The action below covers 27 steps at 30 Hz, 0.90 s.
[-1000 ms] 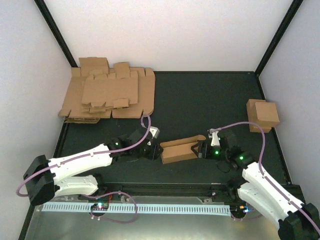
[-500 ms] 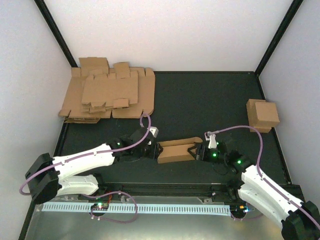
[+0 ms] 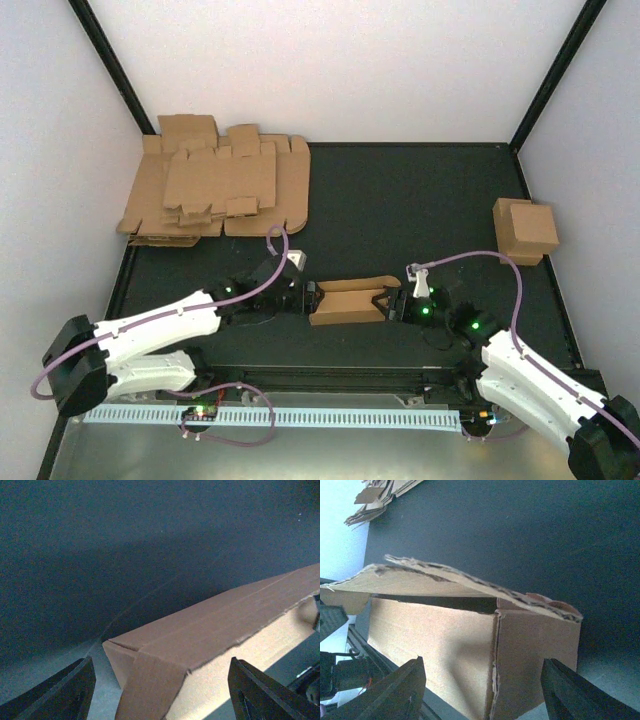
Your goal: Fold the paper box
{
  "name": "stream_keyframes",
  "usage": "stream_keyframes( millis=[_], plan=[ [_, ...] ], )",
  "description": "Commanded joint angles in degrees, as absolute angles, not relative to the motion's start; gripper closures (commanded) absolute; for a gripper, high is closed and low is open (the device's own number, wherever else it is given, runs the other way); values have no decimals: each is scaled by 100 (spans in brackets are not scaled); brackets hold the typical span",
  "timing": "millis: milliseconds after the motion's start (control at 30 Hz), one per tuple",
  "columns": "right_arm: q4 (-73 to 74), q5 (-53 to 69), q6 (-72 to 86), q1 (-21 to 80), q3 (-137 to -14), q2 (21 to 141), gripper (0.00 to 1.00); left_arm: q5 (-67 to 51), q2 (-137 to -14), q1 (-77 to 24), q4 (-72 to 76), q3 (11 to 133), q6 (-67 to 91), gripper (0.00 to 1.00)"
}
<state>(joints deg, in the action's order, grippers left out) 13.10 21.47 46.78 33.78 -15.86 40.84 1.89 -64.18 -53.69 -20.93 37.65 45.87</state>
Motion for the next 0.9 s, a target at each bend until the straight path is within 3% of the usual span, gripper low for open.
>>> stream_keyframes(
  millis=[0, 500, 867],
  plan=[
    [1332, 1958, 4568, 3421, -1697, 4107, 33, -1, -6154, -5353, -2377, 3639, 4983, 24],
    [1165, 2058, 4521, 3419, -1731, 4288, 34, -617, -6360, -5379, -1280, 3167, 5378, 42],
    [901, 2017, 4514, 3417, -1777, 4488, 34, -668, -6378, -5313, -483, 2971, 5520, 44]
  ],
)
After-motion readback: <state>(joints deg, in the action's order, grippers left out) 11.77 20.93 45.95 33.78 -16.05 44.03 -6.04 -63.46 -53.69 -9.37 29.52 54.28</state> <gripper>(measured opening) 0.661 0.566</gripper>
